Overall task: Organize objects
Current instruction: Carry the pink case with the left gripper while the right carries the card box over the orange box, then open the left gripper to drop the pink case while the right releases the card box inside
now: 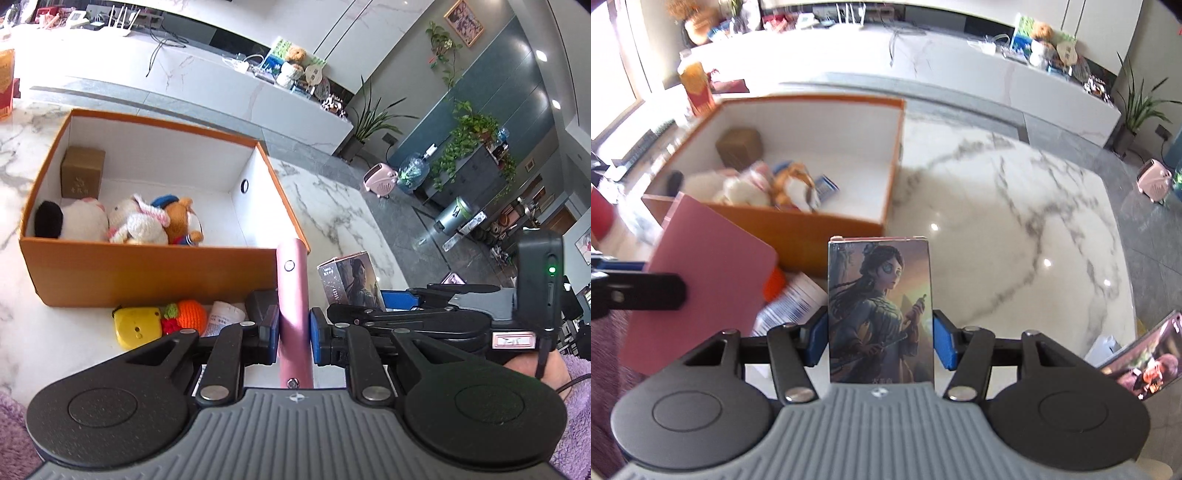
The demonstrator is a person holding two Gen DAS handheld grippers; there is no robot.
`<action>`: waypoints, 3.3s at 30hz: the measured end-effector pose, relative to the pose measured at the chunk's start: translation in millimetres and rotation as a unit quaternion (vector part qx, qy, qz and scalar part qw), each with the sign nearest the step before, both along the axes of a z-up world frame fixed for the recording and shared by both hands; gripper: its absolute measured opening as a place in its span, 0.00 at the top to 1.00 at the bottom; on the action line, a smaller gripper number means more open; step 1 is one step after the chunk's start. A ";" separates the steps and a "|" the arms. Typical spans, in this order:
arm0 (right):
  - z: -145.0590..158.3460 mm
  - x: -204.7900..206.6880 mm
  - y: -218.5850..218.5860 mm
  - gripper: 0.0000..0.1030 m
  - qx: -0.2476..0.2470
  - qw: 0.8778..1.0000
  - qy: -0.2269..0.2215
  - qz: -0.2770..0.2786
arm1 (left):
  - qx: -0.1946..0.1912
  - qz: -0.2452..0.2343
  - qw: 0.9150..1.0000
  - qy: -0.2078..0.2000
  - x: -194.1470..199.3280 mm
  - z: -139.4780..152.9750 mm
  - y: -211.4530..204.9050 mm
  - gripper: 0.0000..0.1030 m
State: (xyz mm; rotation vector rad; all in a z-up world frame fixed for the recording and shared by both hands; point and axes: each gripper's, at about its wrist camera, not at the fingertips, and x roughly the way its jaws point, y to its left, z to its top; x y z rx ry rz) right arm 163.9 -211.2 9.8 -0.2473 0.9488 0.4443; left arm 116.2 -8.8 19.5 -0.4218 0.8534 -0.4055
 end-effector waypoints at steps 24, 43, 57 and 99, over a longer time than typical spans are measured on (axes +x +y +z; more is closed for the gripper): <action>34.8 77.9 96.8 0.43 0.098 0.995 -0.003 -0.005 | 0.047 0.028 0.998 -0.042 105.7 31.4 78.2 0.81; -13.9 157.3 127.6 0.43 0.077 0.997 0.024 -0.017 | 0.050 0.034 0.998 -0.004 193.4 -36.6 101.1 0.81; -37.7 172.6 127.7 0.43 0.069 0.996 0.040 -0.036 | 0.447 -0.223 0.856 -0.133 168.0 -35.9 -5.2 0.81; -45.2 178.7 135.3 0.43 0.031 0.998 0.050 -0.019 | 0.368 -0.246 0.897 -0.017 197.1 -55.5 42.2 0.53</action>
